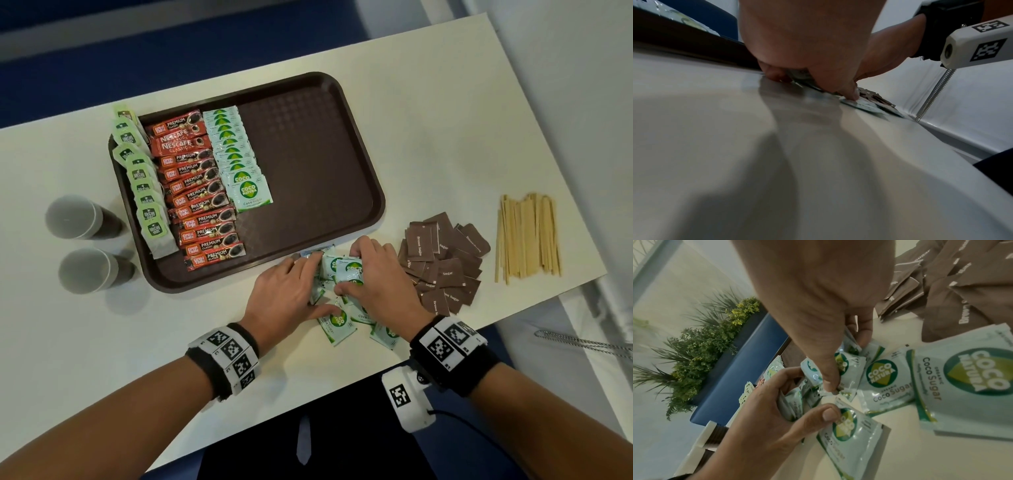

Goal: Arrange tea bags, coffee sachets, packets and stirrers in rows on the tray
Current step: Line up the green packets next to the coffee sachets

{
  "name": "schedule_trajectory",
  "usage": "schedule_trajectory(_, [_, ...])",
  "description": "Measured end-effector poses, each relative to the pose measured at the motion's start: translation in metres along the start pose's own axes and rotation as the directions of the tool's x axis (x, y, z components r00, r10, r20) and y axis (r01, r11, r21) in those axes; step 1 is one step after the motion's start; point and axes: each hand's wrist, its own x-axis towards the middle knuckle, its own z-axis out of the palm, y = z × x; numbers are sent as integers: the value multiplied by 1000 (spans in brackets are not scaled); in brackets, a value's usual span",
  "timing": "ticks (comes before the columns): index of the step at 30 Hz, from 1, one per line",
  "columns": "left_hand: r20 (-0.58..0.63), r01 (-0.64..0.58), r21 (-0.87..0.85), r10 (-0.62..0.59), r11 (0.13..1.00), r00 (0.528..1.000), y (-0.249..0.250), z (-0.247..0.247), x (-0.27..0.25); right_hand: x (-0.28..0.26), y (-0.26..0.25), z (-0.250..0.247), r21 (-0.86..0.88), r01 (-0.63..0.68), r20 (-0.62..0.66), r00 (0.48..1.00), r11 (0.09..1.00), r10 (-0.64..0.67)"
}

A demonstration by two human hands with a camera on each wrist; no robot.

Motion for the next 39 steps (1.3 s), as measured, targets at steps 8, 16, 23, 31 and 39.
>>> schedule_trajectory(8, [-6,15,28,-15,1000,1000,3,-2,0,4,4,1,-193,81,56,996,978,-72])
schedule_trajectory(16, [-10,65,-136,-67,989,998,5,-4,-6,13,5,-15,30,112,125,986,993,-115])
schedule_trajectory(23, [125,364,-774,-439,518,890,10,-48,-1,10,-3,-49,343,-28,19,1000,939,23])
schedule_trajectory(31, [127,323,-899,-530,295,839,-11,-103,43,-4,-33,-86,717,-125,209,977,686,-40])
schedule_trajectory(39, [372,385,-922,-391,-49,842,10,-121,55,5,-84,-74,435,96,78,987,895,-144])
